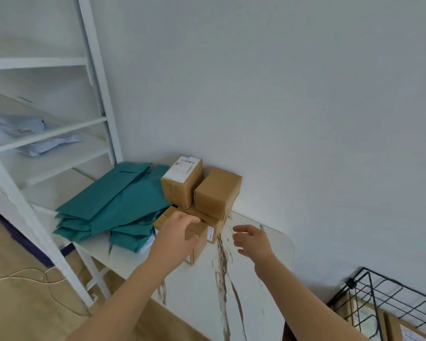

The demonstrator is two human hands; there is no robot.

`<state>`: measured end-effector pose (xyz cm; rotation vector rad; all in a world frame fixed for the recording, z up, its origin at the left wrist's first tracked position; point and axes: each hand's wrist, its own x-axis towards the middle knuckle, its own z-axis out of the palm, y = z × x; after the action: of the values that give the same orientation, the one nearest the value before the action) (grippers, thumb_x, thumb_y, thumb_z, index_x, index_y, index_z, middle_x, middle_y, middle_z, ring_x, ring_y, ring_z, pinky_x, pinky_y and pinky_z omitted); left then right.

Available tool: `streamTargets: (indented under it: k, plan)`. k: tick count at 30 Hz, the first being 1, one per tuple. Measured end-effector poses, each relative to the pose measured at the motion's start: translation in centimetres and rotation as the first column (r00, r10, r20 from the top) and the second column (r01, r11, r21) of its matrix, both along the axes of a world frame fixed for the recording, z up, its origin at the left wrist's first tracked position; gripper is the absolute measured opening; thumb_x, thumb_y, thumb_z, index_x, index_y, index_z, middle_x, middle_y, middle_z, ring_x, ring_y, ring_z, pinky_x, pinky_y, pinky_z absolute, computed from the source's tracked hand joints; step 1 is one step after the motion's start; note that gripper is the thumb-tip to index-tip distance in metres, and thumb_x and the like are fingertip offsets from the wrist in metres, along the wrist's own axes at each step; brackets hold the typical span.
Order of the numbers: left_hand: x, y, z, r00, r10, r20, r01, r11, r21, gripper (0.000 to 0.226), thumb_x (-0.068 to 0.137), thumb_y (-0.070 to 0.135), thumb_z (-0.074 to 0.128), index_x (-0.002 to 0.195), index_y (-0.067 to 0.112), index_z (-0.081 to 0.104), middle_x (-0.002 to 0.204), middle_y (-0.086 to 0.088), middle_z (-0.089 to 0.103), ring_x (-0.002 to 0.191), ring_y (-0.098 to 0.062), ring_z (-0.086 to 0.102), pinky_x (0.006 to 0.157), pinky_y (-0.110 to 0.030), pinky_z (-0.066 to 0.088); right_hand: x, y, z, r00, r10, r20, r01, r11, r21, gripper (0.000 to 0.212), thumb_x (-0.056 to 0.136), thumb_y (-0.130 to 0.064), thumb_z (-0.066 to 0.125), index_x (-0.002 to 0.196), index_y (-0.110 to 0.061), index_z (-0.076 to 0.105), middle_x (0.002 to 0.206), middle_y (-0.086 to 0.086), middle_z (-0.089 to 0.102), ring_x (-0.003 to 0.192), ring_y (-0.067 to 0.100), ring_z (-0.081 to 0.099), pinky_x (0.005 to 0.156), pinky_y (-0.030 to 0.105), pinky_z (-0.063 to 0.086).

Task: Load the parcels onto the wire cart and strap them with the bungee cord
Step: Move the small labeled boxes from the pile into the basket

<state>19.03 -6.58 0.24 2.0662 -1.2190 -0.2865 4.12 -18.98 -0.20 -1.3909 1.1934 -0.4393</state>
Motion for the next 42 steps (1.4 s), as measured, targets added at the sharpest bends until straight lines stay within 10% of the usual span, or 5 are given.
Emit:
streamTargets:
  k: [15, 23, 34, 42]
  plan:
    - [6.6, -12.3, 0.8, 0.997, -0.072, 0.007, 0.071, 0.994, 0.089, 0.036, 0.090, 0.023, 0.059, 0.125, 0.029, 0.050, 0.130, 0.013, 0.038, 0.108, -0.001, 0.041, 0.091, -0.016, 0.040, 8.9, -10.1, -2.4, 0.990, -0.076, 0.120, 0.012, 0.887, 0.462, 0.055, 0.082, -0.044, 0.067, 0.126, -0.020, 0.045, 0.123, 0.006, 0.053, 0.106, 0.025, 0.055, 0.083, 0.037, 0.044]
    - [7.9, -13.8, 1.6, 0.987, -0.159, -0.023, 0.160, 0.984, 0.074, 0.037, 0.091, 0.022, 0.058, 0.126, 0.028, 0.051, 0.131, 0.013, 0.039, 0.114, 0.000, 0.039, 0.096, -0.015, 0.031, 8.9, -10.0, -1.5, 0.976, -0.151, 0.158, 0.057, 0.874, 0.482, 0.028, 0.083, -0.030, 0.067, 0.102, -0.013, 0.054, 0.098, 0.014, 0.063, 0.084, 0.023, 0.061, 0.061, 0.029, 0.047]
    - [6.9, -14.6, 3.0, 0.959, -0.152, -0.237, 0.138, 0.988, -0.073, 0.051, 0.090, 0.036, 0.057, 0.136, 0.025, 0.040, 0.131, 0.009, 0.042, 0.121, -0.009, 0.043, 0.098, -0.024, 0.037, 4.7, -8.4, 1.5, 0.926, -0.233, 0.296, 0.075, 0.884, 0.461, 0.033, 0.083, -0.030, 0.066, 0.110, -0.015, 0.059, 0.107, 0.017, 0.060, 0.095, 0.030, 0.062, 0.094, 0.041, 0.052]
    - [5.2, -14.2, 3.4, 0.534, 0.033, -0.845, -0.121, 0.992, -0.038, 0.048, 0.098, 0.046, 0.037, 0.138, 0.022, 0.039, 0.137, 0.000, 0.047, 0.126, -0.023, 0.045, 0.106, -0.045, 0.037, 1.3, -5.8, 2.7, 0.827, -0.411, 0.384, 0.179, 0.839, 0.514, 0.045, 0.084, -0.039, 0.060, 0.115, -0.007, 0.058, 0.102, 0.019, 0.057, 0.090, 0.035, 0.063, 0.085, 0.042, 0.055]
